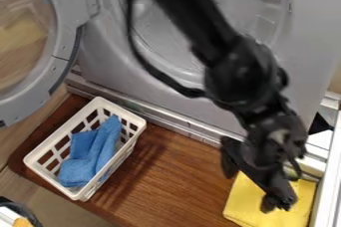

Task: Move the yellow cloth close to the basket

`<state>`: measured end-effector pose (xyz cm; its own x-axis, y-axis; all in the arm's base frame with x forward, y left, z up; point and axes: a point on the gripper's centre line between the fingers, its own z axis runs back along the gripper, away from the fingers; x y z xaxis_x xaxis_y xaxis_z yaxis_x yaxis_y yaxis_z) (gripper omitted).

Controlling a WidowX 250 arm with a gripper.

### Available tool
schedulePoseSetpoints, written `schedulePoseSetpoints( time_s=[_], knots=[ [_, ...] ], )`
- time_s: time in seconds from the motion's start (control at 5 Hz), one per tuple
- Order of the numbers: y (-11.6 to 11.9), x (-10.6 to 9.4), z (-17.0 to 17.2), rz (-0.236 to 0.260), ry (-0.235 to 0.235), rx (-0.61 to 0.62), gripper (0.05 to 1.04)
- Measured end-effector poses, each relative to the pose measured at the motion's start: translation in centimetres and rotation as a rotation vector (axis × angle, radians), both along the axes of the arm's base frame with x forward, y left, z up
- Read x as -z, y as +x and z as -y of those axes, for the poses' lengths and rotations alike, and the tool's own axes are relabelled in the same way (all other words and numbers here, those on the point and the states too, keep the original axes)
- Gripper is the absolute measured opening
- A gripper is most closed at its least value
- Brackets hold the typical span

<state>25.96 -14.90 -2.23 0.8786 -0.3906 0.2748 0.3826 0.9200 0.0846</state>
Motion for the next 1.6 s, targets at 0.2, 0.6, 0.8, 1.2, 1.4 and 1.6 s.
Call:
schedulePoseSetpoints(
  time_s=[0.2, 0.6, 0.8, 1.2, 1.4, 1.6],
  knots=[
    [0.6, 1.8, 1.4, -0.010, -0.006, 0.000, 1.000],
    [1.1, 4.7, 2.2, -0.051, -0.004, 0.009, 1.000],
    [1.3, 5.2, 1.5, -0.062, -0.001, -0.010, 1.000],
    [0.3, 5.4, -2.8, -0.091, 0.036, -0.098, 1.000],
    [0.2, 5.4, -5.7, -0.099, 0.058, -0.148, 1.000],
    [0.1, 5.5, -8.6, -0.105, 0.075, -0.197, 1.000]
  ],
)
